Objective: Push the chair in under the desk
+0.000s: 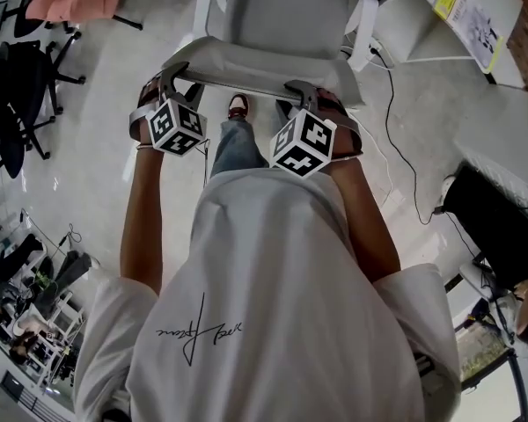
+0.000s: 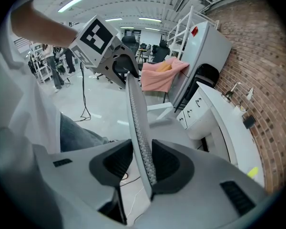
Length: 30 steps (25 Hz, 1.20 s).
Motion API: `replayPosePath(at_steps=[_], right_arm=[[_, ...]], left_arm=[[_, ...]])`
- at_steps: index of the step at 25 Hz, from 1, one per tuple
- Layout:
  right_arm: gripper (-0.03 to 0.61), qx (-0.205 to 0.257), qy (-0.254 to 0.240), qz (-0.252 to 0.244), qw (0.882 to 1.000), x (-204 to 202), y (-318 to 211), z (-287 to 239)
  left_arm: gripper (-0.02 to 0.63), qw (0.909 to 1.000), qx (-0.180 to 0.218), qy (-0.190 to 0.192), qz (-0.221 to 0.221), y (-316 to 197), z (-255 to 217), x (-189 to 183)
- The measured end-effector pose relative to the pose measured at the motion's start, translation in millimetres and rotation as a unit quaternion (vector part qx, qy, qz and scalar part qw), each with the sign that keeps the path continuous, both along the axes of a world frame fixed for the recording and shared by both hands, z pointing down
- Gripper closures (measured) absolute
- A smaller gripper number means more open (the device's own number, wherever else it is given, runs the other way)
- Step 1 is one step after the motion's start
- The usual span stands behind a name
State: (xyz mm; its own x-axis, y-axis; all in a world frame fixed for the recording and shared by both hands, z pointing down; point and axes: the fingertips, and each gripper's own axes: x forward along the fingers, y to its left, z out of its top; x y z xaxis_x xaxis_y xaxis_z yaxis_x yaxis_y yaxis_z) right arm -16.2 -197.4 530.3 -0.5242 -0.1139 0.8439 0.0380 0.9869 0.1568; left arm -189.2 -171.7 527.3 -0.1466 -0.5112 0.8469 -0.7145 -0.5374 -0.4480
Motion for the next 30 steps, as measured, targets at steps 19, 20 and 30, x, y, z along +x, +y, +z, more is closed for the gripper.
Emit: replayPosePath(at_steps=[19, 20, 30], right_arm=[[0.419, -0.005, 0.050, 0.071, 0.996, -5, -5, 4], [0.419, -0.006, 0.051, 0.074, 0.996, -5, -5, 4], [0.420, -0.013, 0.041, 0.102, 0.994, -25, 6, 4]], left_arm=[[0.426, 0.9942, 0.007, 0.000, 0.107, -7, 10, -3], [0.428, 0.9938, 0.006, -0.001, 0.111, -7, 10, -3], [0.428, 0.9898, -0.002, -0.005, 0.142, -13, 13, -25]])
